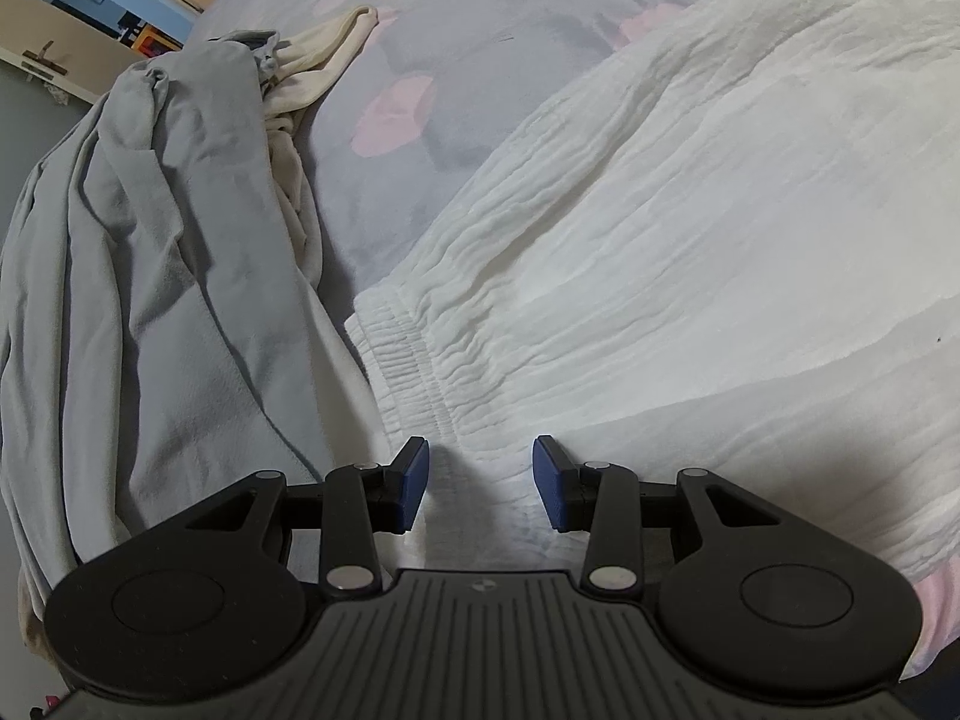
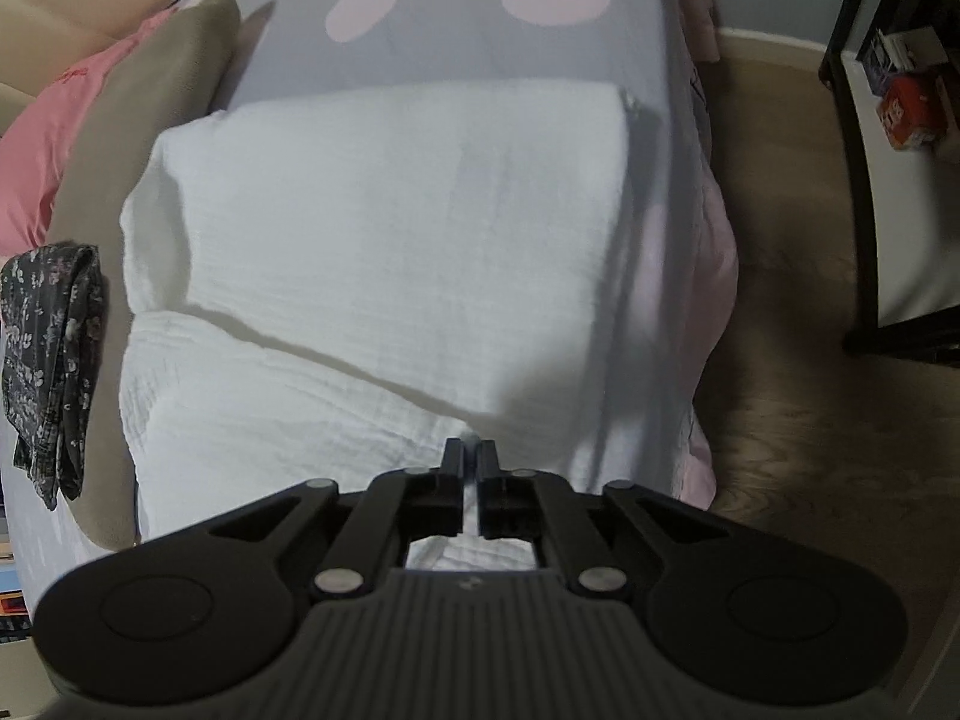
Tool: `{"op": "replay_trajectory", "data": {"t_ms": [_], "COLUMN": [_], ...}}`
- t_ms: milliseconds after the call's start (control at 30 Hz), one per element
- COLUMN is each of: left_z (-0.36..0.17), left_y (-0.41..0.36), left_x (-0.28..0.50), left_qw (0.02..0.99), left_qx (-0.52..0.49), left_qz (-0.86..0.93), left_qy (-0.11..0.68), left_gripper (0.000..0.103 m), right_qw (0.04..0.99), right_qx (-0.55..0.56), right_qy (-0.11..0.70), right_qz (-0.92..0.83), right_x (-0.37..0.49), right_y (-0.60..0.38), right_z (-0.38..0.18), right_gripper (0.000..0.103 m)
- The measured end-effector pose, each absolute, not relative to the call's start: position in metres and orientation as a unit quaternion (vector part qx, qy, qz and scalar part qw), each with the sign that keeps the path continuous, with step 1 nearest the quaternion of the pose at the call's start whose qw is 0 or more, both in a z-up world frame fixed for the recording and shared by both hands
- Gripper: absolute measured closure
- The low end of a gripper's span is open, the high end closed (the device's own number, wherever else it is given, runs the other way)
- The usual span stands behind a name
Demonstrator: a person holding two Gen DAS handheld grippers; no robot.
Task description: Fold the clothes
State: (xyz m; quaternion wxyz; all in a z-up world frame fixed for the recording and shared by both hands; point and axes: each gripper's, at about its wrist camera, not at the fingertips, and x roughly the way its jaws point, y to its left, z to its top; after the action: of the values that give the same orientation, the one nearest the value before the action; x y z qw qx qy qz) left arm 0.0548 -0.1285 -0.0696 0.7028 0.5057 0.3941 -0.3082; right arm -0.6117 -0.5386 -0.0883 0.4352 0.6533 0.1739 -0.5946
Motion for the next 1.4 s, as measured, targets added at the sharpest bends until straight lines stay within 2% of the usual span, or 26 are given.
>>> {"op": "replay_trajectory", "data": {"t_ms": [67, 167, 267, 467, 500, 533, 567, 733, 900, 1133, 1400], "left_z": [-0.066, -0.059, -0.052, -0.043, -0.041, -0.039, -0.037, -0.026, -0.014, 0.003, 0.012], "left_y": [-0.128, -0.127, -0.129, -0.134, -0.134, -0.135, -0.135, -0.136, -0.138, -0.137, -0.132], "left_x": [0.055, 0.057, 0.058, 0.059, 0.060, 0.061, 0.061, 0.066, 0.066, 0.062, 0.058], "left_qw": [0.708, 0.720, 0.732, 0.744, 0.746, 0.749, 0.752, 0.762, 0.775, 0.777, 0.776], "left_qx": [0.500, 0.488, 0.476, 0.462, 0.460, 0.457, 0.453, 0.429, 0.394, 0.331, 0.314], "left_qz": [-0.309, -0.309, -0.308, -0.315, -0.315, -0.314, -0.315, -0.324, -0.341, -0.384, -0.402], "left_qy": [0.391, 0.385, 0.378, 0.365, 0.364, 0.362, 0.361, 0.362, 0.358, 0.373, 0.370], "left_gripper": [0.066, 0.066, 0.066, 0.066, 0.066, 0.066, 0.066, 0.066, 0.066, 0.066, 0.066], "right_qw": [0.435, 0.440, 0.450, 0.458, 0.457, 0.459, 0.465, 0.525, 0.608, 0.712, 0.784], "right_qx": [0.648, 0.648, 0.655, 0.647, 0.645, 0.643, 0.640, 0.606, 0.542, 0.458, 0.409], "right_qy": [0.183, 0.181, 0.176, 0.193, 0.201, 0.204, 0.200, 0.171, 0.178, 0.221, 0.269], "right_qz": [-0.598, -0.594, -0.582, -0.579, -0.579, -0.578, -0.578, -0.573, -0.551, -0.484, -0.381], "right_x": [-0.611, -0.609, -0.610, -0.602, -0.600, -0.598, -0.598, -0.581, -0.533, -0.426, -0.299], "right_y": [-0.541, -0.545, -0.543, -0.545, -0.546, -0.546, -0.546, -0.542, -0.533, -0.510, -0.459], "right_z": [-0.090, -0.096, -0.096, -0.099, -0.101, -0.100, -0.095, -0.056, -0.009, 0.045, 0.075], "right_gripper": [0.062, 0.063, 0.075, 0.076, 0.088, 0.096, 0.097, 0.098, 0.098, 0.098, 0.098]}}
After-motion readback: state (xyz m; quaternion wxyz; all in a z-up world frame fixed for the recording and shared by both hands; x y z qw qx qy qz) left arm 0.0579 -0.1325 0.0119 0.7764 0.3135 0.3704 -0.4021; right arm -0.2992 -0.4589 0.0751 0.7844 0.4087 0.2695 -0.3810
